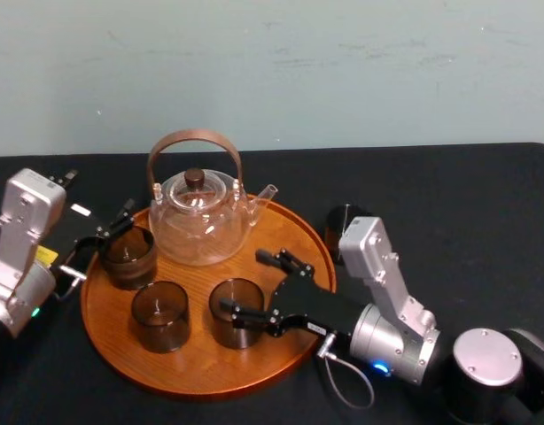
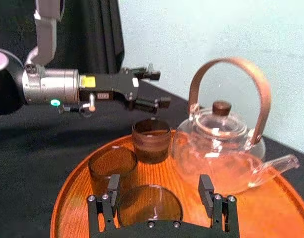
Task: Pick up the glass from the table and place it on the tray.
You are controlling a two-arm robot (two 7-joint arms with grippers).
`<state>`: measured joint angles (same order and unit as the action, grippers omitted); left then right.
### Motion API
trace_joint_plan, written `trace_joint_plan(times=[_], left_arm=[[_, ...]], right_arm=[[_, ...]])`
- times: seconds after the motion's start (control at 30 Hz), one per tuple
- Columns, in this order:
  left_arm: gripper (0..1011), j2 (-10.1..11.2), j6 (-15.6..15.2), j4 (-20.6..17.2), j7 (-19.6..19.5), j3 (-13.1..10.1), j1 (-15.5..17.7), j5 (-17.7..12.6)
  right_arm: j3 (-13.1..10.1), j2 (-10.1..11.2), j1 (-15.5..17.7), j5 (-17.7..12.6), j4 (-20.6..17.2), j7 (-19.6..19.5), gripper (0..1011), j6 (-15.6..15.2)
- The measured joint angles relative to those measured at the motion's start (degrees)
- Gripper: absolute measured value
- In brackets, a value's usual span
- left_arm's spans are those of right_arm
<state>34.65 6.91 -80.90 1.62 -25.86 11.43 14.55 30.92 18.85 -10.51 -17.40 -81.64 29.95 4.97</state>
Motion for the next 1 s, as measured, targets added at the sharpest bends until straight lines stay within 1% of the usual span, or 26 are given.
trace_joint_plan(times=[0.07,0.27,0.4,0.43,0.63,0.93,1.0], left_arm=[[1002,0.00,0.00,0.00,0.00,0.00,0.00,0.00],[1001,0.00,0.00,0.00,0.00,0.00,0.00,0.00],[1001,0.00,0.00,0.00,0.00,0.00,0.00,0.00],[1001,0.00,0.00,0.00,0.00,0.00,0.00,0.00],[1001,0.00,0.00,0.00,0.00,0.00,0.00,0.00],[1001,0.00,0.00,0.00,0.00,0.00,0.00,0.00],[1001,0.00,0.00,0.00,0.00,0.00,0.00,0.00]], right_arm=[[-0.28,0.33,0.31,-0.09,-0.82,-0.09,1002,0.33],[-1.80,1.29,1.81,-1.63,-3.37,-0.18,1002,1.47],[-3.27,2.04,3.25,-2.65,-5.21,-1.00,1002,1.95],[-3.27,2.04,3.25,-2.65,-5.21,-1.00,1002,1.95],[-5.56,3.50,5.90,-3.13,-7.49,-2.97,1002,1.99],[-8.59,4.63,9.09,-3.16,-8.61,-5.19,1002,2.06],[-10.06,4.86,10.41,-3.67,-8.78,-5.82,1002,2.18]])
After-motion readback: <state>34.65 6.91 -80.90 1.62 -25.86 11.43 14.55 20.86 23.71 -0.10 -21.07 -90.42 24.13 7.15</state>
